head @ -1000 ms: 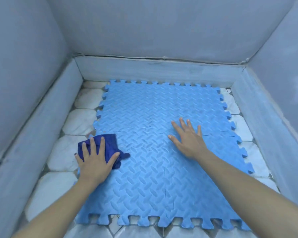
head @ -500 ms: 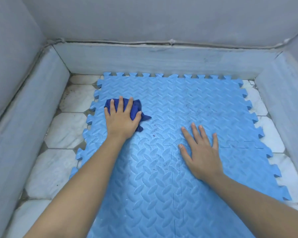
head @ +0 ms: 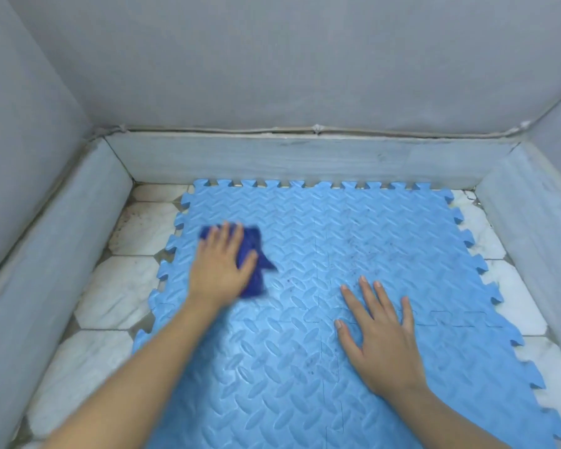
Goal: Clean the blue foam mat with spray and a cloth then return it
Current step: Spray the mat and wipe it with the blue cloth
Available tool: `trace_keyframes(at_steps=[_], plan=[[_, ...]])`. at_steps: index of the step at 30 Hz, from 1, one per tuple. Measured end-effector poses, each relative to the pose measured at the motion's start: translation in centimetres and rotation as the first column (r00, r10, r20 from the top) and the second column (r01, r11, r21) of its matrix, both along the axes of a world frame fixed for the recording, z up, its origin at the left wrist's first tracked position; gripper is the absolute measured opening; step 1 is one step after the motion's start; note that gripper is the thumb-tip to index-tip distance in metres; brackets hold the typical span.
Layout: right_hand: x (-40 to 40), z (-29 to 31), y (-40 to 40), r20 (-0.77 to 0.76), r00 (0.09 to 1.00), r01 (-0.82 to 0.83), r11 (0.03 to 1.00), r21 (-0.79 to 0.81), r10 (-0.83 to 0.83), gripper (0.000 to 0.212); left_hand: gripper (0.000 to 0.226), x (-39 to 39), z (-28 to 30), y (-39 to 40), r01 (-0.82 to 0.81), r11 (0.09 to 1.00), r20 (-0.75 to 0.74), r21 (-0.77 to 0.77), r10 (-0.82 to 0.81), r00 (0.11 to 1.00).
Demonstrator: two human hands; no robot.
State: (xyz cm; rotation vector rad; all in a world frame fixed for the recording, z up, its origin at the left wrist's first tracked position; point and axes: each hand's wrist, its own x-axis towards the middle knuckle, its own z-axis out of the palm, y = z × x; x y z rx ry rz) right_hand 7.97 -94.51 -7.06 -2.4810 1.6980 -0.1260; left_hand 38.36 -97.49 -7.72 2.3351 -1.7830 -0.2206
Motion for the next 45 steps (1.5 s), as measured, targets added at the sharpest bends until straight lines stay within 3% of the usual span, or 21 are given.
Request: trace_keyframes(at_steps=[2, 4, 7, 10, 12, 15, 17, 20, 22, 23, 25, 27, 28, 30, 32, 34, 36, 38, 41, 45], plan=[[0.1, 0.1, 0.0, 0.005, 1.000, 0.000, 1.000, 0.008, 0.000, 0.059, 0.070, 3.3, -0.3, -3.3, -0.200, 0.978, -0.022, 0.058, 0.202, 0.979], [0.3, 0.1, 0.0, 0.012, 1.000, 0.002, 1.000, 0.024, -0.002, 0.060, 0.069, 4.1, -0.1, -3.8, -0.276, 0.956, -0.018, 0.099, 0.279, 0.960], [0.3, 0.2, -0.1, 0.018, 1.000, 0.009, 1.000, 0.022, -0.010, 0.061, 0.071, 0.4, 0.5, 1.3, -0.027, 0.998, 0.015, 0.052, 0.026, 1.000], [0.3, 0.4, -0.1, 0.014, 1.000, 0.018, 0.999, 0.028, -0.018, 0.060, 0.068, -4.6, 1.2, 11.1, 0.334, 0.940, -0.011, 0.072, -0.334, 0.942], [0.3, 0.5, 0.0, 0.016, 1.000, 0.026, 0.999, 0.030, -0.026, 0.060, 0.065, -5.2, 1.3, 13.3, 0.385, 0.920, -0.045, 0.074, -0.383, 0.923], [0.3, 0.3, 0.0, 0.012, 1.000, 0.016, 1.000, 0.023, -0.016, 0.059, 0.067, -3.1, 0.7, 6.5, 0.253, 0.966, -0.002, 0.048, -0.253, 0.968], [0.2, 0.2, 0.0, 0.015, 1.000, 0.013, 1.000, 0.019, -0.014, 0.059, 0.069, -0.9, 0.7, -0.3, 0.063, 0.995, 0.020, 0.079, -0.065, 0.998], [0.3, 0.2, 0.2, 0.013, 1.000, 0.011, 1.000, 0.015, -0.012, 0.060, 0.074, 1.7, 1.7, -7.1, -0.221, 0.945, -0.066, 0.242, 0.244, 0.968], [0.3, 0.2, 0.0, 0.015, 1.000, 0.017, 1.000, 0.017, -0.017, 0.060, 0.073, -0.2, 2.0, -8.3, -0.259, 0.915, -0.075, 0.308, 0.295, 0.953], [0.3, 0.2, -0.1, 0.017, 1.000, 0.019, 1.000, 0.014, -0.019, 0.060, 0.071, -2.3, 2.0, -7.8, -0.203, 0.935, -0.046, 0.291, 0.225, 0.973], [0.4, 0.2, -0.1, 0.017, 1.000, 0.017, 1.000, 0.008, -0.017, 0.059, 0.069, -7.4, 1.7, -5.2, 0.070, 0.986, -0.022, 0.149, -0.068, 0.997], [0.3, 0.3, -0.1, 0.022, 1.000, 0.018, 1.000, 0.006, -0.018, 0.058, 0.069, -10.2, 1.4, -3.4, 0.342, 0.934, -0.020, 0.101, -0.342, 0.939], [0.1, 0.2, -0.2, 0.032, 0.999, 0.017, 1.000, 0.009, -0.017, 0.058, 0.066, -9.7, 1.4, -4.0, 0.391, 0.914, -0.021, 0.107, -0.391, 0.920], [0.0, 0.3, -0.1, 0.051, 0.999, 0.001, 1.000, 0.011, -0.001, 0.058, 0.062, -6.3, 1.8, -6.0, 0.245, 0.962, -0.013, 0.117, -0.245, 0.969], [-0.1, 0.2, 0.0, 0.068, 0.998, 0.007, 1.000, 0.000, -0.007, 0.057, 0.064, -1.0, 1.8, -7.1, -0.081, 0.987, -0.002, 0.138, 0.082, 0.997], [0.1, 0.2, -0.1, 0.077, 0.997, 0.016, 1.000, 0.000, -0.016, 0.056, 0.068, 4.4, 1.6, -5.8, -0.321, 0.919, -0.023, 0.229, 0.334, 0.942], [0.2, 0.1, -0.2, 0.083, 0.996, 0.026, 1.000, -0.011, -0.025, 0.056, 0.068, 6.6, 1.8, -3.3, -0.369, 0.888, 0.001, 0.274, 0.383, 0.924], [0.2, 0.2, -0.1, 0.065, 0.997, 0.032, 0.999, -0.012, -0.031, 0.057, 0.065, 5.0, 1.5, -2.3, -0.289, 0.929, 0.034, 0.231, 0.289, 0.957], [0.3, 0.6, 0.0, 0.073, 0.997, 0.031, 0.999, 0.029, -0.033, 0.057, 0.062, -2.1, 1.3, -2.2, -0.009, 0.987, 0.052, 0.160, 0.001, 0.999], [-2.6, 3.1, -4.2, 0.038, 0.991, -0.134, 0.982, 0.132, 0.130, 0.052, 0.077, -11.1, 2.1, -1.1, 0.412, 0.893, 0.014, 0.183, -0.421, 0.907]])
